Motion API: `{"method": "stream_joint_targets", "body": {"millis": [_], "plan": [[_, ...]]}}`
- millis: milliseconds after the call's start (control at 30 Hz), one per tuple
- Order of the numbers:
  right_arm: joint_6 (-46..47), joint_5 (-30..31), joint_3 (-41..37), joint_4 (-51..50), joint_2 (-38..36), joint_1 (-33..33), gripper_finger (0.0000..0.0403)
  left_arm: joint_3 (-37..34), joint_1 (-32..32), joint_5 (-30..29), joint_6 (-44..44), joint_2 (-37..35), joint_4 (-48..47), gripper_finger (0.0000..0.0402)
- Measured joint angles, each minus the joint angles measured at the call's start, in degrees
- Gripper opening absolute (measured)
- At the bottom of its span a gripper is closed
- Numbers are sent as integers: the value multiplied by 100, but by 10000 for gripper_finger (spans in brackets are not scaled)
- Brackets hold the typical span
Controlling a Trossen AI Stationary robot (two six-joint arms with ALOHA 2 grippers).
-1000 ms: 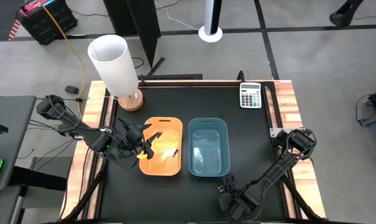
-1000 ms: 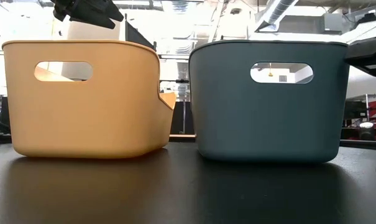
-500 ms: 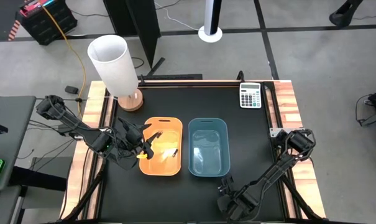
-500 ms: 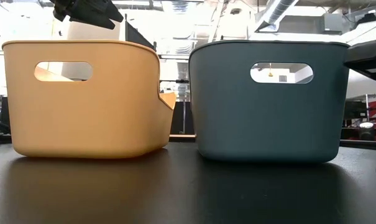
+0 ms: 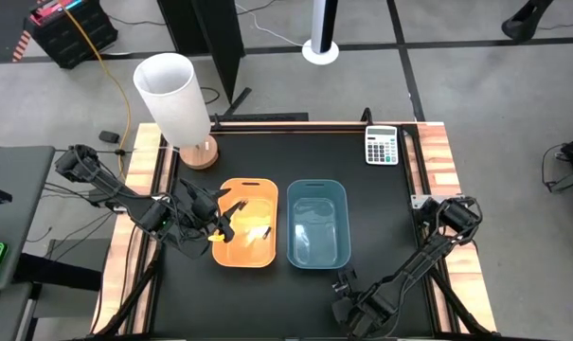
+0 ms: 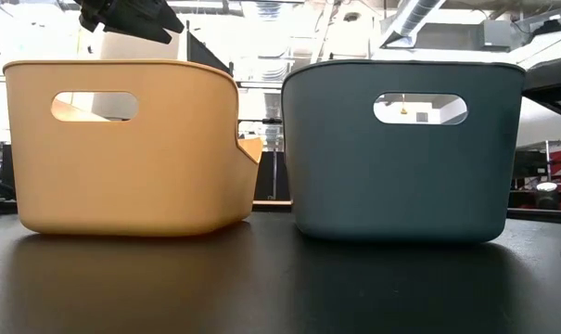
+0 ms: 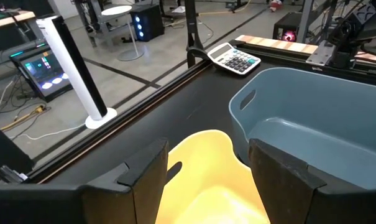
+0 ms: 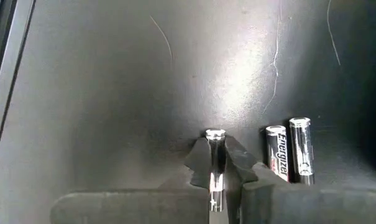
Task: Sort batteries
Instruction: Put the bottom silver battery into the blue bin
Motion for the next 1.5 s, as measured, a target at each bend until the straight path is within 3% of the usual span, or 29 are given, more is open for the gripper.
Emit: {"method": "stream_joint_targets", "body": {"millis": [1267,1500], "plan": [[-6,60,462,-452,26,31,21,0,0,307,-14,0,-23,216],[-384,187,889,-608,15,31,22,0,0,306,-22,-1,-25,216]]}}
